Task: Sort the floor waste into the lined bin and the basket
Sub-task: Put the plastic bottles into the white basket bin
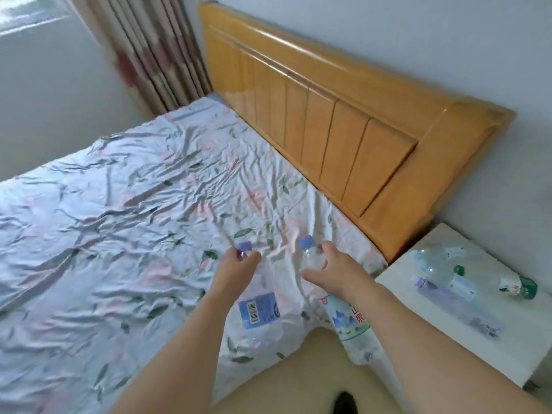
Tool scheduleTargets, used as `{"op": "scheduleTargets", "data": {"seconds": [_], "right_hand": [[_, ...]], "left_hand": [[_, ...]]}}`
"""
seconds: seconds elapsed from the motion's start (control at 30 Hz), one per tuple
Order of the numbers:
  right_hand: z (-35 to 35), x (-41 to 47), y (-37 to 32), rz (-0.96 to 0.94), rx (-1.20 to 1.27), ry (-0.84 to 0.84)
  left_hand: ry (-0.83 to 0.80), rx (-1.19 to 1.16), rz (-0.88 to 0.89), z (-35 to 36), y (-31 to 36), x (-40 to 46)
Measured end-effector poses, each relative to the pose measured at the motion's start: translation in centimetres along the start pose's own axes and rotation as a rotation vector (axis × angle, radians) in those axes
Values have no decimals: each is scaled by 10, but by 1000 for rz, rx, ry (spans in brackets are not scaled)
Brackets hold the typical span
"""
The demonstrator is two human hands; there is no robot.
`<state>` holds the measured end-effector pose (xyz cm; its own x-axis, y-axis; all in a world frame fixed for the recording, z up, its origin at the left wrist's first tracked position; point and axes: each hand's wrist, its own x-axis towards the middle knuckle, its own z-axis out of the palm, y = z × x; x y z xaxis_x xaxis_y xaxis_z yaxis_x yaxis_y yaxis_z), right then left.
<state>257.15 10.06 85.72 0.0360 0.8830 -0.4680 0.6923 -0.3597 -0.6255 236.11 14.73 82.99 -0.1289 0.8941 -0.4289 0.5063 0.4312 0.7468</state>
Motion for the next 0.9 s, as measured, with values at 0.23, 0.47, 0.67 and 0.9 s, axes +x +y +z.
{"op": "scheduleTargets", "data": {"seconds": [0.23,0.47,0.67,0.9], "right_hand": [[154,-58,-196,-306,-42,-112],[342,-163,-378,-616,8,-292],[458,-248,-487,-845,52,-422],[574,-292,-573,-949,74,-459]], "left_hand": [[336,-221,-89,-249,-154,-94],[713,-441,-136,-449,-306,-234],[918,-413,-181,-555,-386,-332],[1079,-329,-272,-662,-460,-365]]}}
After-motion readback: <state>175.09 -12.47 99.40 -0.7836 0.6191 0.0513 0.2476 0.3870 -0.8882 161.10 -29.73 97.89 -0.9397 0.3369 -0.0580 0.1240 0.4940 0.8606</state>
